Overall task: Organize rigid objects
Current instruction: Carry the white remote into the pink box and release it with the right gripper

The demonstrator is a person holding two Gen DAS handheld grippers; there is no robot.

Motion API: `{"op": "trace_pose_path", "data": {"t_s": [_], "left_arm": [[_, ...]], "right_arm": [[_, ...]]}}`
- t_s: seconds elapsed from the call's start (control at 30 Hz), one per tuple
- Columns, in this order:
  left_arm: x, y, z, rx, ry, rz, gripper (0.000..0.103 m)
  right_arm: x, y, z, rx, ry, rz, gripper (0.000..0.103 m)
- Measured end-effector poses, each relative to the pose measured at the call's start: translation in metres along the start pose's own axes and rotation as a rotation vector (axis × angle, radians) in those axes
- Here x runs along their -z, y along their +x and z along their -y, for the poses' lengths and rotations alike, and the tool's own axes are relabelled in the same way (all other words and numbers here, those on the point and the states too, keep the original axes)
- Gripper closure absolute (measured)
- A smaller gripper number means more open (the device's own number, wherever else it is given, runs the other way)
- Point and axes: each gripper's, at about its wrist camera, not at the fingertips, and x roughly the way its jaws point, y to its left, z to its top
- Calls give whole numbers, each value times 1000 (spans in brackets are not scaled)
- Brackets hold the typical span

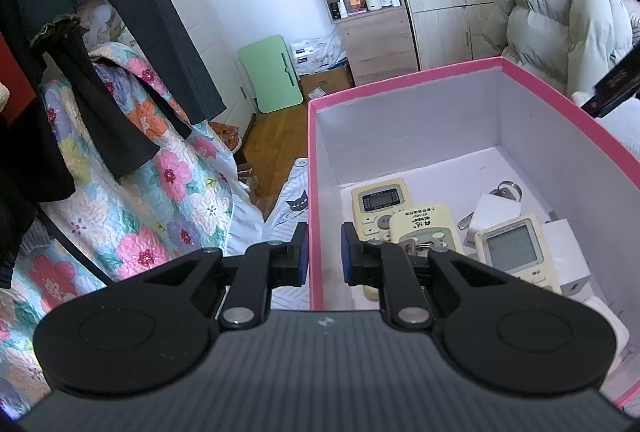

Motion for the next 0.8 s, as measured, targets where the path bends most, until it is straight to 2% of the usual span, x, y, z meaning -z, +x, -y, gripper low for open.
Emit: {"op": "trace_pose_path", "data": {"t_s": [0.23,0.37,0.5,0.63,0.8], "left_arm": [[3,-4,-7,13,-23,30,89],[2,-3,-6,8,-16,35,89],[1,-2,-6,13,-28,38,89],[1,-2,-7,8,-20,36,89],[3,-2,-6,-1,-8,34,89]], "right_arm": [[32,-63,-27,-56,-67,122,59],[34,-94,-50,-73,-156,186,59],[24,-120,-79,-132,-231,262,59],[10,-123,-109,-210,-306,304,59],[-6,-90,-140,-285,-360,245,59]]}}
